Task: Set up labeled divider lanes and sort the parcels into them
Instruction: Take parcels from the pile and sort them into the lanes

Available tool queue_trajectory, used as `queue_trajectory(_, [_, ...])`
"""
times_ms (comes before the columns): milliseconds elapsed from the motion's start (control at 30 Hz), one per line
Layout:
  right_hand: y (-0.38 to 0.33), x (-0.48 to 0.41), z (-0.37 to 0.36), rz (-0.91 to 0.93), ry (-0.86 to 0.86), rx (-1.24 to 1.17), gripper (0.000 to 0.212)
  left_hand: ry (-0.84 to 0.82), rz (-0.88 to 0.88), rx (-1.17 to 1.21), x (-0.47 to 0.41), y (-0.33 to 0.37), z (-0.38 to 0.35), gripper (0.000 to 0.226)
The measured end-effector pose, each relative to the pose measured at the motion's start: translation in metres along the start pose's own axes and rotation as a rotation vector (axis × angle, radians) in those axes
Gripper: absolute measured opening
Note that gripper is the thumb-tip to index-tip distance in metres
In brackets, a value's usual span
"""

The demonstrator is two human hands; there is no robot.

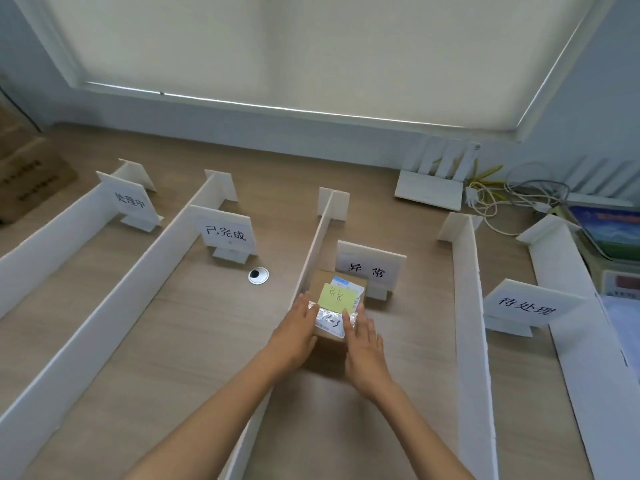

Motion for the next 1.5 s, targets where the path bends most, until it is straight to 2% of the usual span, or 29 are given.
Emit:
queue_trajectory(167, [-0.039, 0.040, 0.021, 0.055, 0.239, -0.114, 0.059, 0.277, -0.083, 0.080, 0.082, -0.019, 0.059, 0.040])
queue_trajectory(267, [-0.094, 0.065, 0.028, 0.177, 0.304, -0.129, 0.049, 0.360, -0.007, 0.084, 0.152, -0.062, 0.089, 0.037])
queue_trajectory(400, [-0.203, 0.108, 0.028, 0.358, 0.342, -0.184, 0.036, 0.494, 0.144, 0.126, 0.269, -0.135, 0.146, 0.030])
queue_trajectory(600, [-0.381, 0.192, -0.017, 0.632, 0.259, -0.217, 0.031, 0.695, 0.432, 0.202, 0.487, -0.243, 0.224, 0.026])
queue_trajectory(833, [-0.532, 0.242, -0.043, 0.713, 0.175, -0.201, 0.025, 0.917, 0.626, 0.254, 0.676, -0.334, 0.284, 0.022])
queue_trajectory(1133, [-0.684, 0.221, -0.064, 0.766, 0.073, -0.233, 0.029, 1.049, 0.677, 0.280, 0.743, -0.423, 0.324, 0.023])
queue_trajectory(1500, [-0.887, 0.114, -0.073, 0.750, -0.071, -0.531, 0.023, 1.007, 0.679, 0.313, 0.706, -0.593, 0.416, 0.023])
Point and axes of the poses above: each hand's wrist, its own x-axis away from the middle knuckle, its own z-axis out of the back of the hand, y = z × x, the point moved 5 cm from there along -x, towards the middle knuckle, and after that the axes turned 5 degrees about x, right-handed, at the moved point
